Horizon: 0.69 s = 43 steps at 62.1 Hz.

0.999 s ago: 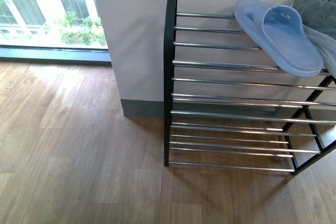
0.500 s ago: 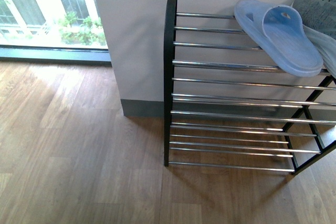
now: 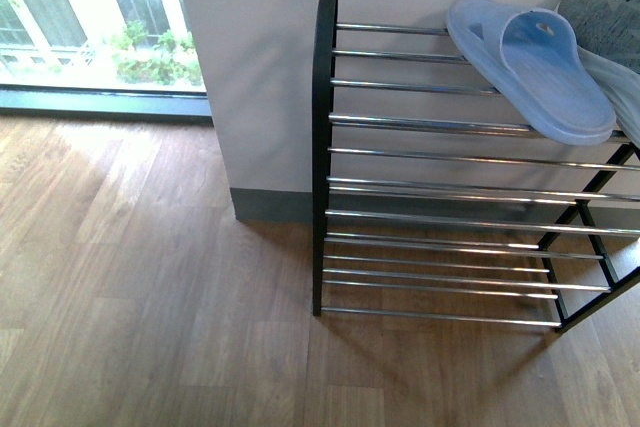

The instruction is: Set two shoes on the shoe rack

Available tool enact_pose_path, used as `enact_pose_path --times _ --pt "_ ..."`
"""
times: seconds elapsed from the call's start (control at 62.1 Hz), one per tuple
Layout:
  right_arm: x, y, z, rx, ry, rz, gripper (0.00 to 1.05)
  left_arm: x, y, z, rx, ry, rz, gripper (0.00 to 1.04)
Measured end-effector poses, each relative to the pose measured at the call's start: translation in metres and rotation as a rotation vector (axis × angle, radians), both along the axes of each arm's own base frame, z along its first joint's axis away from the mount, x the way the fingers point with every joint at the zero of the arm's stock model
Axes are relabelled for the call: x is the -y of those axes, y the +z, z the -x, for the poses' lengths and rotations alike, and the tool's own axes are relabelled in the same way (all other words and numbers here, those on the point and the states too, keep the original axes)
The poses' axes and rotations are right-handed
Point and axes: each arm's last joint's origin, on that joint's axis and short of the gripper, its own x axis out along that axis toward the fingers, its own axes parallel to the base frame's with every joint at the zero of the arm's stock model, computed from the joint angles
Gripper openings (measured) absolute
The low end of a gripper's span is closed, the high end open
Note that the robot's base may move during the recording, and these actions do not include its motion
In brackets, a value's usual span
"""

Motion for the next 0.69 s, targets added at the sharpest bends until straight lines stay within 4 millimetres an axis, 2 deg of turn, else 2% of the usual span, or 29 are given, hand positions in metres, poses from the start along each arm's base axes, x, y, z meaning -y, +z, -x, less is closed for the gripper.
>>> enact_pose_path --times 0.129,0.693 --pt "0.0000 0.0000 0.0000 0.000 0.000 0.000 0.03 0.0000 0.0000 0.0000 0.000 0.000 0.000 0.02" --pt "0.0000 0.0000 0.0000 0.000 0.000 0.000 0.89 0.0000 0.0000 0.0000 0.000 0.000 0.000 0.02"
